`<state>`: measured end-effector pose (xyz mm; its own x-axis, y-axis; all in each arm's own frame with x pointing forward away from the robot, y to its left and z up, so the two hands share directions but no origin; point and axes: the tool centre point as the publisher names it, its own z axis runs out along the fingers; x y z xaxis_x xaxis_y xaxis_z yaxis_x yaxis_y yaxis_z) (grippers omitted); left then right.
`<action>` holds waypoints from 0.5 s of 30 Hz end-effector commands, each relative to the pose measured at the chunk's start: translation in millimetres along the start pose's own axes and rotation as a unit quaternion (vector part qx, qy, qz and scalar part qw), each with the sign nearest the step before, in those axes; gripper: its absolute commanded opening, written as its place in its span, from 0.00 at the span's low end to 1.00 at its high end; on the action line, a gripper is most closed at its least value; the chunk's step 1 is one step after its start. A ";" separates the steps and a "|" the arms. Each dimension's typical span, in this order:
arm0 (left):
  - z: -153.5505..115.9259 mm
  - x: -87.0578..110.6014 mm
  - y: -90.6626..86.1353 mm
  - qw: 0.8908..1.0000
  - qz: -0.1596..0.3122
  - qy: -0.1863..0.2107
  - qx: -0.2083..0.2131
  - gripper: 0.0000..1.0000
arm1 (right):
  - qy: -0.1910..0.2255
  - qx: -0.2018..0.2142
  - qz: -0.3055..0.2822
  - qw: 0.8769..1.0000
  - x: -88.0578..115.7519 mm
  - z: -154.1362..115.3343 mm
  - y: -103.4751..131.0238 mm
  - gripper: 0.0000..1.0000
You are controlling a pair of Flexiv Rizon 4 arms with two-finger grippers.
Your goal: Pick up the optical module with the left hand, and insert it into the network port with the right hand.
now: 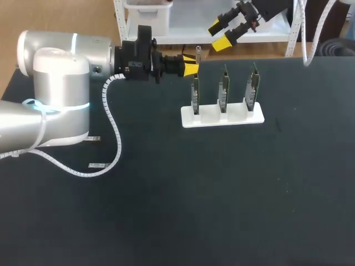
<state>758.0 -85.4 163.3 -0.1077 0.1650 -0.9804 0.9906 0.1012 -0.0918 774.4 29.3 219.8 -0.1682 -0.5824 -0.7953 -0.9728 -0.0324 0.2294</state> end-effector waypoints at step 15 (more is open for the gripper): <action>0.1 -0.5 1.4 1.000 0.000 0.002 0.002 0.00 | 0.001 0.056 -0.013 0.998 9.7 18.7 16.7 1.00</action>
<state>758.0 -85.4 163.3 -0.1077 0.1650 -0.9804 0.9906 0.1011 -0.0919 759.2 38.5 204.0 -0.1420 -0.5810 -0.8014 -0.9806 -0.0282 0.1942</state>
